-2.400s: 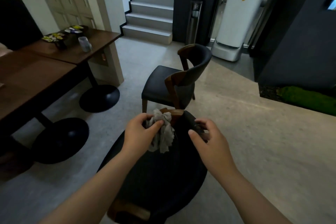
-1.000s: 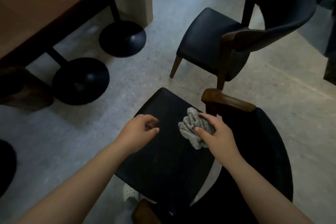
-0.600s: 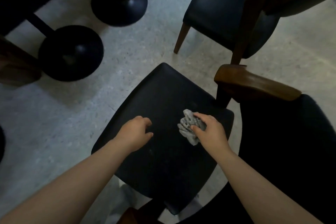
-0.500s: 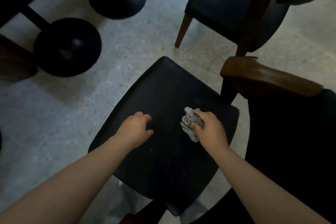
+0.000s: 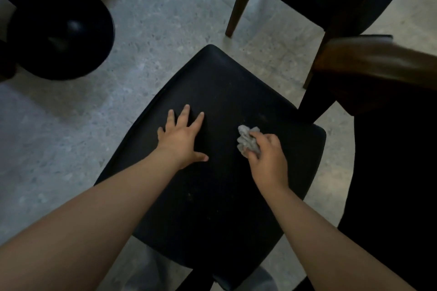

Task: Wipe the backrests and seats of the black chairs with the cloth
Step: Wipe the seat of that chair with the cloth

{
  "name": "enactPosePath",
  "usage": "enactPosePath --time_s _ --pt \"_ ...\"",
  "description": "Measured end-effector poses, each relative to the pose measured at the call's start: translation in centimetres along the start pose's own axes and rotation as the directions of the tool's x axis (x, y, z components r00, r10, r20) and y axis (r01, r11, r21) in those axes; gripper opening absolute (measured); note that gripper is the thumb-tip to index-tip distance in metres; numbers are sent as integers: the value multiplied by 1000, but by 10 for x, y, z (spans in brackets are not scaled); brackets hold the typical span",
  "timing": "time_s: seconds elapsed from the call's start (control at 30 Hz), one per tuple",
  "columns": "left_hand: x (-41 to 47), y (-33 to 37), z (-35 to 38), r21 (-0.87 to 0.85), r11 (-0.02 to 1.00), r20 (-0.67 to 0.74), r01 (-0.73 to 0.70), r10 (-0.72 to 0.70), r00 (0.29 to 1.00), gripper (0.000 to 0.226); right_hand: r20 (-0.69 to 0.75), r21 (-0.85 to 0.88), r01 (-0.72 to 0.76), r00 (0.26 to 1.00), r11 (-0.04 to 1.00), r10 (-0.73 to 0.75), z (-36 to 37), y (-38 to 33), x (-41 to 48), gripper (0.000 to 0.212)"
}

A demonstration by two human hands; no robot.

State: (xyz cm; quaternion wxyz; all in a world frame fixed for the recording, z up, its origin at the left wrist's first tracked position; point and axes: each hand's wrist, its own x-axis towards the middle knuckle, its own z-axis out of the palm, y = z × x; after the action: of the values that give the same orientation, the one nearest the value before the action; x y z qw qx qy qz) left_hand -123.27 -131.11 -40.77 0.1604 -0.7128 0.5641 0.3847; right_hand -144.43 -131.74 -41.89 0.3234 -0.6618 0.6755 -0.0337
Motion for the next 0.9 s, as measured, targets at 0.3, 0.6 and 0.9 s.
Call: enactPosePath --time_s 0.3,0.6,0.9 --pt "6 13 14 45 997 39 64 -65 997 143 -433 23 -184 884 983 175 -57 60 18 39" --pt "11 15 22 117 990 -16 82 -80 997 144 -403 107 -278 866 955 297 -36 93 63 40" --pt "11 17 27 153 983 -45 98 -93 995 143 -96 173 -137 983 975 155 -2 58 -25 32"
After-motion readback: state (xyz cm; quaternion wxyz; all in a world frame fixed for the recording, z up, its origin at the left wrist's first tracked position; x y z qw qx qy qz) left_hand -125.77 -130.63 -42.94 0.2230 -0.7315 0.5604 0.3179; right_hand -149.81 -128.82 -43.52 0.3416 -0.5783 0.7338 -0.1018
